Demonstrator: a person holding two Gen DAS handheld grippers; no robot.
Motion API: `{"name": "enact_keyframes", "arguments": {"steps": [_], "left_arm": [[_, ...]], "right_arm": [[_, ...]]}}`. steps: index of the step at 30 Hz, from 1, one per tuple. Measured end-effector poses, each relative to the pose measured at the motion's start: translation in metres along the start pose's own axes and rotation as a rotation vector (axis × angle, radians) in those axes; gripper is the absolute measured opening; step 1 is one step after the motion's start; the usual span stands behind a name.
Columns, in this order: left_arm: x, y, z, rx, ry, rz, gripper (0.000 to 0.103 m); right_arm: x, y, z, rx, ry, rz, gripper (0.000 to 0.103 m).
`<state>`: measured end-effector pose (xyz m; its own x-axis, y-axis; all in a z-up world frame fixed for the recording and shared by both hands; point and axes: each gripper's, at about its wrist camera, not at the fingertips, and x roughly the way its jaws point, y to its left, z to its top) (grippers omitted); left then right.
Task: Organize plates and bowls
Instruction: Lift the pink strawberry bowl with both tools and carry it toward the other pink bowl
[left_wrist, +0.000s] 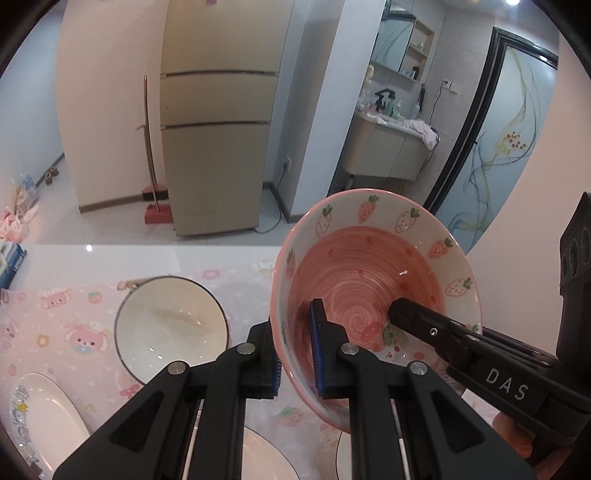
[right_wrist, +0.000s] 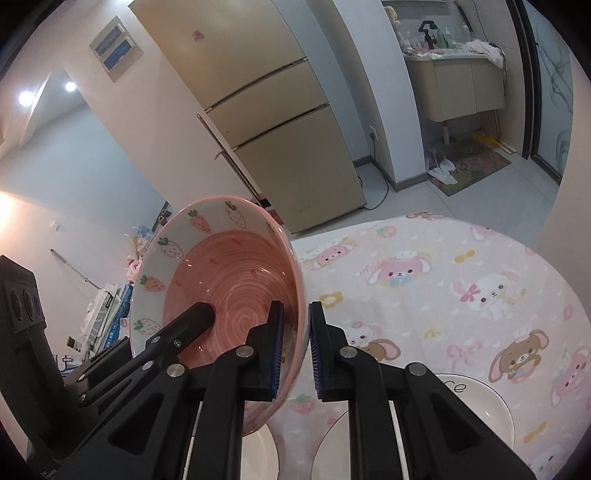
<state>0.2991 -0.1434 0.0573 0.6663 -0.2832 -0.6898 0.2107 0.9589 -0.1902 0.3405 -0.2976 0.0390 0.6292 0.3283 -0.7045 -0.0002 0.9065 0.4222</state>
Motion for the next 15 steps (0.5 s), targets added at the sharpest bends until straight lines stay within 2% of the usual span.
{"name": "enact_keyframes", "arguments": {"steps": [5,9,15], "left_arm": [[-0.015,0.0,-0.001,-0.002,-0.014,-0.014,0.011],[-0.036,0.008,0.006,-0.02,-0.04,-0.025,0.011],[-0.091,0.026,0.017,0.003,-0.141,0.071,0.01]], "right_arm": [[-0.017,0.002,0.001,0.053,-0.031,0.02,0.015],[-0.038,0.027,-0.003,-0.003,-0.085,0.014,0.016],[-0.053,0.077,0.002,-0.055,-0.105,0.076,0.016]]}}
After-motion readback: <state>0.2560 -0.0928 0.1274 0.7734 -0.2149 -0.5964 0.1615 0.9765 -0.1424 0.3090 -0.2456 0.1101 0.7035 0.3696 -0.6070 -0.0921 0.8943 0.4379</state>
